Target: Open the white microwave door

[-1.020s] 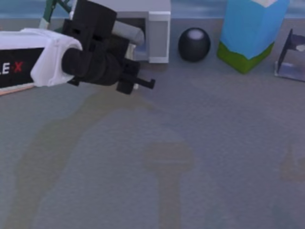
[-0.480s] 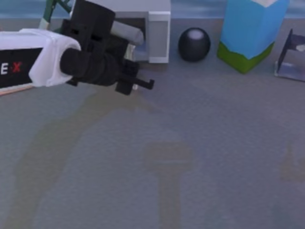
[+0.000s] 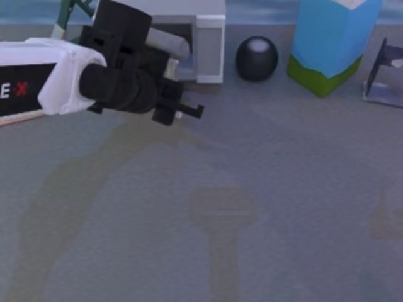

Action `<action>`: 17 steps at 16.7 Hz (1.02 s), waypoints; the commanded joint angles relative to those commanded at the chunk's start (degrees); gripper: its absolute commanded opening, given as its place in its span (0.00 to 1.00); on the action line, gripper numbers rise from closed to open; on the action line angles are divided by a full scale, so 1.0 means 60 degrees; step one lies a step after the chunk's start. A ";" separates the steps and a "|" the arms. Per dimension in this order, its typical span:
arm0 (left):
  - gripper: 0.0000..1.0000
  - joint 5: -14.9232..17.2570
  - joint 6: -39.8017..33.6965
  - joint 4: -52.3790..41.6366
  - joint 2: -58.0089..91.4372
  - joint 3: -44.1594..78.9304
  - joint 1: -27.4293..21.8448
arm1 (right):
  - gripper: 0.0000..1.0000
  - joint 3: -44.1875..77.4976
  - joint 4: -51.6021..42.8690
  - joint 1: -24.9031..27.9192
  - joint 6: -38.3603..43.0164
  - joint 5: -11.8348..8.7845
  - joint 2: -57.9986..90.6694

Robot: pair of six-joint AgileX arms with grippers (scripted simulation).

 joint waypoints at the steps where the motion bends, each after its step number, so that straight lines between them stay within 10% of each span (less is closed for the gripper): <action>1: 0.00 0.0000 0.0000 0.0000 0.0000 0.0000 0.0000 | 1.00 0.0000 0.0000 0.0000 0.0000 0.0000 0.0000; 17: 0.00 0.0482 0.0566 -0.0002 -0.0218 -0.0273 0.0228 | 1.00 0.0000 0.0000 0.0000 0.0000 0.0000 0.0000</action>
